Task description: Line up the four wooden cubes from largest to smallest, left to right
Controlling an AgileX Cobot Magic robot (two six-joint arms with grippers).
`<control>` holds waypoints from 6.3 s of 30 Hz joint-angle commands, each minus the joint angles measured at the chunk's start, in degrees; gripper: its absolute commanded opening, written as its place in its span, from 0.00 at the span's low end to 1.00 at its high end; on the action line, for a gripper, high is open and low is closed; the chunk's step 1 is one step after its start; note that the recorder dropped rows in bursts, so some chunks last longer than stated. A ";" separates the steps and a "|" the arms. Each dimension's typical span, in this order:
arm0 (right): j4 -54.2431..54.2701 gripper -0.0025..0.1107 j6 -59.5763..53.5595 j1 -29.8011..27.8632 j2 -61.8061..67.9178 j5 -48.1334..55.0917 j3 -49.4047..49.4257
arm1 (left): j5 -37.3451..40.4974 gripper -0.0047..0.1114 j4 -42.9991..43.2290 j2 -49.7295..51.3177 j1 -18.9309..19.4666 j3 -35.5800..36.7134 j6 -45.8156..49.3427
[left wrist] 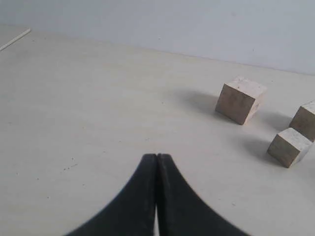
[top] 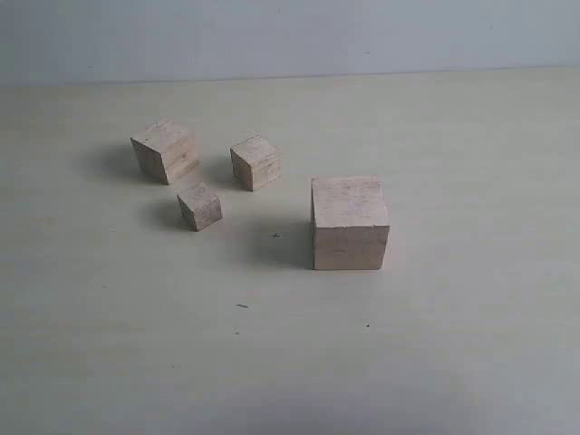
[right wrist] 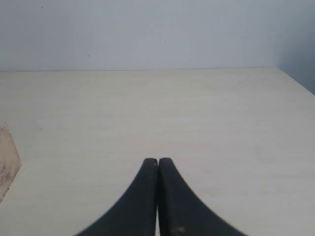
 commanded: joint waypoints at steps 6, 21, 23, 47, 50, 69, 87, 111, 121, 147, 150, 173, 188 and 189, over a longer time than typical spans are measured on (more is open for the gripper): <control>-0.06 0.02 -0.28 -0.28 -0.33 -0.37 0.24 | -0.43 0.04 0.13 -0.36 -0.32 -0.03 0.13; 1.48 0.02 -0.28 -0.28 -0.33 -21.90 0.24 | -0.43 0.04 0.13 -0.36 -0.32 -0.03 0.13; 1.48 0.02 -0.28 -0.28 -0.33 -29.14 0.24 | -0.43 0.04 0.13 -0.36 -0.32 -0.03 0.13; 1.56 0.02 14.22 -0.28 5.41 -15.04 -17.93 | -0.43 0.04 0.13 -0.36 -0.32 -0.03 0.13; 1.56 0.02 14.22 -0.28 13.44 -6.12 -27.06 | -0.43 0.04 0.13 -0.36 -0.32 -0.03 0.13; 17.32 0.02 -5.20 15.85 57.85 37.30 -62.47 | -0.43 0.04 0.13 -0.36 -0.32 -0.03 0.13; 35.57 0.02 -8.15 17.82 67.99 35.77 -62.56 | -0.43 0.04 0.13 -0.36 -0.32 -0.03 0.13; -17.08 0.12 45.65 46.46 88.55 33.89 -67.11 | -0.43 0.04 0.13 -0.36 -0.32 -0.03 0.13; -21.16 0.88 45.65 46.46 94.99 25.77 -68.32 | -0.43 0.04 0.13 -0.36 -0.32 -0.03 0.13; -33.20 0.95 63.78 46.36 106.41 24.73 -71.77 | -0.43 0.04 0.13 -0.36 -0.32 -0.03 0.13; -32.26 0.95 63.78 46.36 108.95 24.73 -71.77 | -0.43 0.04 0.13 -0.36 -0.32 -0.03 0.13; -26.29 0.02 54.80 46.48 112.23 22.02 -71.77 | -0.43 0.04 0.13 -0.36 -0.32 -0.03 0.13; -16.18 0.02 32.08 46.48 103.90 23.08 -79.95 | -0.43 0.04 0.13 -0.36 -0.32 -0.03 0.13; -14.91 0.02 29.94 46.48 103.61 23.08 -80.38 | -0.43 0.04 0.13 -0.36 -0.32 -0.03 0.13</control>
